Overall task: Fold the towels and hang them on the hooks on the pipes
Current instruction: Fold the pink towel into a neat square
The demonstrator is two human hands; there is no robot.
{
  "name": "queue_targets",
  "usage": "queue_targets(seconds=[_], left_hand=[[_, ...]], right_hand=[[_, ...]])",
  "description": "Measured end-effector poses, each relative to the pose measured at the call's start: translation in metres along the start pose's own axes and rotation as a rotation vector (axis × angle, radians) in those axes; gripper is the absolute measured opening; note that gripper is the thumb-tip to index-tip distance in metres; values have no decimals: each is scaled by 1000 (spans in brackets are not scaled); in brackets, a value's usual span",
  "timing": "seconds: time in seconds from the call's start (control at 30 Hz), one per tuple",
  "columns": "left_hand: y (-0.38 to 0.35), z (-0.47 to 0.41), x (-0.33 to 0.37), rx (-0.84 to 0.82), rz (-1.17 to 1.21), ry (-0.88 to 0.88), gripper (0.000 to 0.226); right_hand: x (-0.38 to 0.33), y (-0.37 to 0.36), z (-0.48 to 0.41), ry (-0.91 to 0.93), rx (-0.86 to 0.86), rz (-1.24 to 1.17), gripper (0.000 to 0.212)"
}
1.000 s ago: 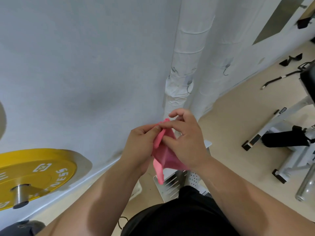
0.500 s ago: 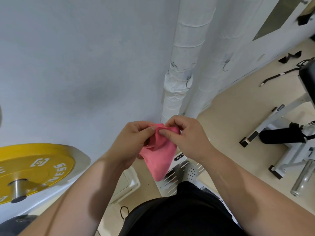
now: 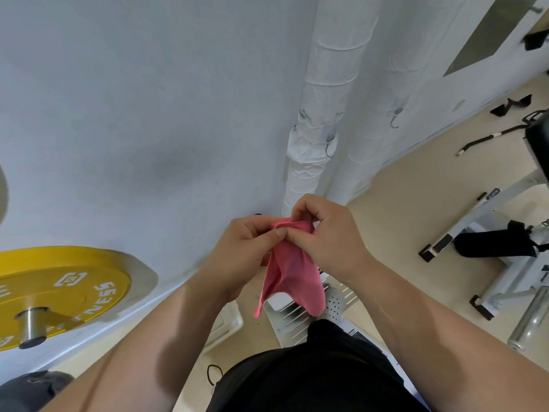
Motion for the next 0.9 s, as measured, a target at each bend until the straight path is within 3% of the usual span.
queue_targets(seconds=[0.23,0.37,0.5,0.6,0.77,0.9], left_hand=[[23,-9,5,126,-184,-27,27],[57,-20,16,265,-327,-59,30],[94,-32,20,361,-416,-82,26],[117,-34,18,427,-425,-61,26],[145,-33,8,494,-395,-16,25],[155,-35,-6,479,-369,23,27]], right_hand=[[12,2,-8,-23,-80,110,29],[49,-6,-17,-6,-228,312,20],[85,-9,-21,-48,-340,564,34],[94,2,-22,13,-330,790,36],[95,36,-20,10,-187,731,33],[88,55,-20,-34,-154,435,23]])
Point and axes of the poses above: each hand's wrist, its own z-axis away from the middle knuckle, its own y-axis out of the back of the hand, x = y × z, the point moved 6 cm from there along -z, towards the middle knuckle, and after that the axes turned 14 degrees about -x, right-handed, at the moved point
